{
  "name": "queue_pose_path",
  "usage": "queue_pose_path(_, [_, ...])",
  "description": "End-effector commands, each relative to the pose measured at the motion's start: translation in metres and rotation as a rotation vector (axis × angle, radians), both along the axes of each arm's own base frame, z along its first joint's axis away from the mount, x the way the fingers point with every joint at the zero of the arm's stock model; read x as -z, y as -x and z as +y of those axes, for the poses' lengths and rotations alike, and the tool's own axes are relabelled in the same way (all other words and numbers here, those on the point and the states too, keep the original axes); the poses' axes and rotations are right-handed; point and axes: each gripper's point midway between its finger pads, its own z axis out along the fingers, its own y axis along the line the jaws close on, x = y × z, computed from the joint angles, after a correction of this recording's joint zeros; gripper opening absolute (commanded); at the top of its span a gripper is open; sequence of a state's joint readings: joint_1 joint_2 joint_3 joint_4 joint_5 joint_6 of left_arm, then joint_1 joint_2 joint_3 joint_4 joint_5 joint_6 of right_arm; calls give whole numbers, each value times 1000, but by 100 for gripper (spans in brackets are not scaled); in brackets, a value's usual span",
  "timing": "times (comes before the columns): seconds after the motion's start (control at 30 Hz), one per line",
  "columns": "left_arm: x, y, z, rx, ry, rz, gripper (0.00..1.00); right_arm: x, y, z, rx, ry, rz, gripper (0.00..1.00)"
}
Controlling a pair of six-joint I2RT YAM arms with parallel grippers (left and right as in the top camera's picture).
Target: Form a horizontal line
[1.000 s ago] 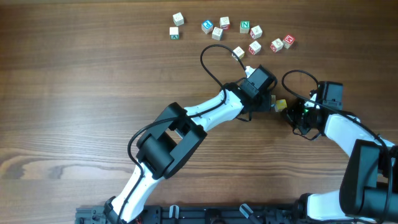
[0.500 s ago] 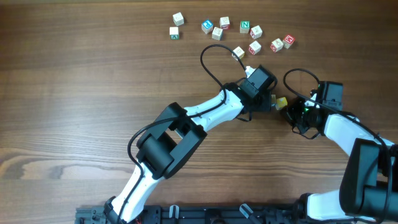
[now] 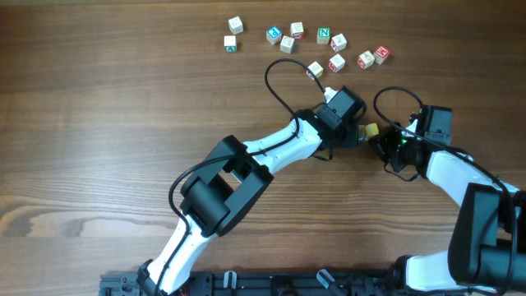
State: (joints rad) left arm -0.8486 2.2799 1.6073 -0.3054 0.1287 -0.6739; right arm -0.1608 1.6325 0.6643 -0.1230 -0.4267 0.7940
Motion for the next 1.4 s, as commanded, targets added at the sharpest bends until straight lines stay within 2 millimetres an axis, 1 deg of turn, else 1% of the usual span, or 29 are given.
queue_pose_path(0.0, [19,3,5,8,-42,10,11,3,1,12,-17,-26,8,4])
queue_pose_path(0.17, [19,3,5,8,-43,11,10,6,3,6,-9,9,22,4])
queue_pose_path(0.27, [19,3,5,8,-43,11,10,6,12,9,-62,19,48,4])
queue_pose_path(0.3, [19,3,5,8,-43,11,10,3,14,9,-87,31,49,4])
queue_pose_path(0.33, [19,3,5,8,-43,11,10,-5,17,9,-106,47,51,4])
queue_pose_path(0.4, [19,3,5,8,-43,10,10,-21,23,-1,-86,102,47,4])
queue_pose_path(0.43, [19,3,5,8,-43,10,10,-28,27,-8,-66,137,50,4])
queue_pose_path(0.47, [19,3,5,8,-43,10,10,-39,34,-22,-23,199,50,4])
queue_pose_path(0.5, [19,3,5,8,-43,10,11,-50,36,-32,9,234,31,5])
queue_pose_path(0.53, [19,3,5,8,-42,10,11,-62,36,-40,37,261,-1,13])
queue_pose_path(0.57, [19,3,5,8,-42,10,11,-70,35,-49,68,297,-27,25])
queue_pose_path(0.6, [19,3,5,7,-43,9,11,-74,34,-62,107,351,-36,34])
queue_pose_path(0.63, [19,3,6,6,-44,7,11,-72,35,-69,128,379,-24,44])
queue_pose_path(0.7, [19,2,5,6,-42,6,11,-64,37,-70,125,377,7,66])
queue_pose_path(0.73, [18,2,5,6,-39,3,11,-54,38,-67,127,350,39,86])
queue_pose_path(0.77, [18,2,4,6,-39,3,12,-46,39,-67,158,327,75,100])
queue_pose_path(0.83, [18,2,5,6,-39,3,12,-31,34,-67,177,311,104,99])
queue_pose_path(0.93, [18,2,5,6,-39,3,13,-1,38,-67,286,247,208,100])
queue_pose_path(0.97, [18,2,5,6,-39,4,13,4,37,-67,306,235,220,99])
queue_pose_path(1.0, [18,2,5,6,-39,4,13,8,35,-68,318,229,224,93])
queue_pose_path(1.03, [19,2,5,6,-39,4,13,8,34,-68,321,228,222,85])
queue_pose_path(1.1, [19,2,5,6,-39,4,13,8,33,-68,321,228,215,72])
queue_pose_path(1.17, [19,2,5,6,-39,4,13,8,33,-68,320,227,214,52])
queue_pose_path(1.2, [19,2,5,6,-39,4,13,7,32,-68,319,225,212,44])
queue_pose_path(1.27, [19,2,5,6,-39,4,13,5,26,-68,320,220,184,40])
queue_pose_path(1.37, [18,2,5,6,-39,4,14,-1,12,-63,306,181,123,40])
